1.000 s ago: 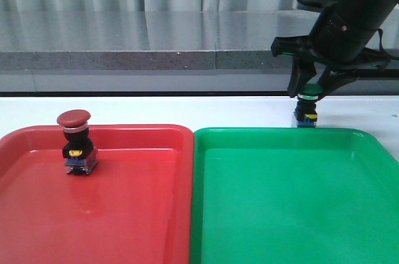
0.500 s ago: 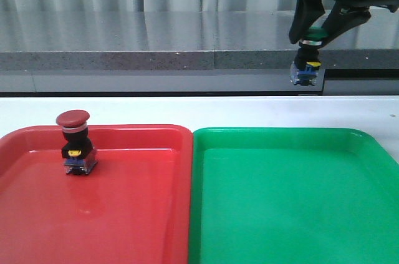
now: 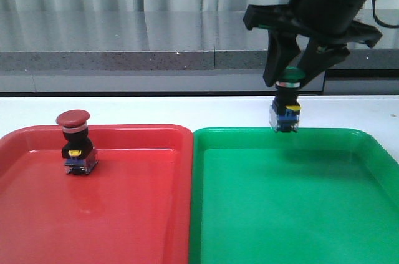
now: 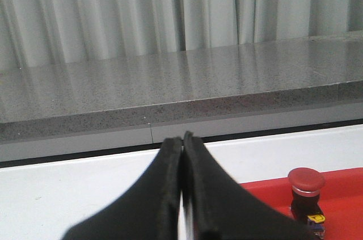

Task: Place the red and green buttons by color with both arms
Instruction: 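Carry the green button forward and lower it into the green tray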

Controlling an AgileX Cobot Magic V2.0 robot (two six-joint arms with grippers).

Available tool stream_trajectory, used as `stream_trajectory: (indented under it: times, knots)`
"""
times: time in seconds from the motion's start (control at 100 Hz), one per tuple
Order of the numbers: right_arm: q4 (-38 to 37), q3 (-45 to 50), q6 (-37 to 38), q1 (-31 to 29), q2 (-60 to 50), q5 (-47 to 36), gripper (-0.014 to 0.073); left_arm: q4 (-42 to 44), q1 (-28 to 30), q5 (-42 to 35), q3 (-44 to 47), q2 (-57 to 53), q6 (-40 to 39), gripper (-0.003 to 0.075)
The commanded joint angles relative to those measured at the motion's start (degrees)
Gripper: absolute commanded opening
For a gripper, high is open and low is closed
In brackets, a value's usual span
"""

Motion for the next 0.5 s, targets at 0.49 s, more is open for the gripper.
stream_trajectory:
  times: [0.49]
  knots:
    - [-0.5, 10.2, 2.4, 0.5, -2.8, -13.4, 0.0237, -0.1, -0.3, -4.2, 2.4, -1.8, -0.7, -0.002]
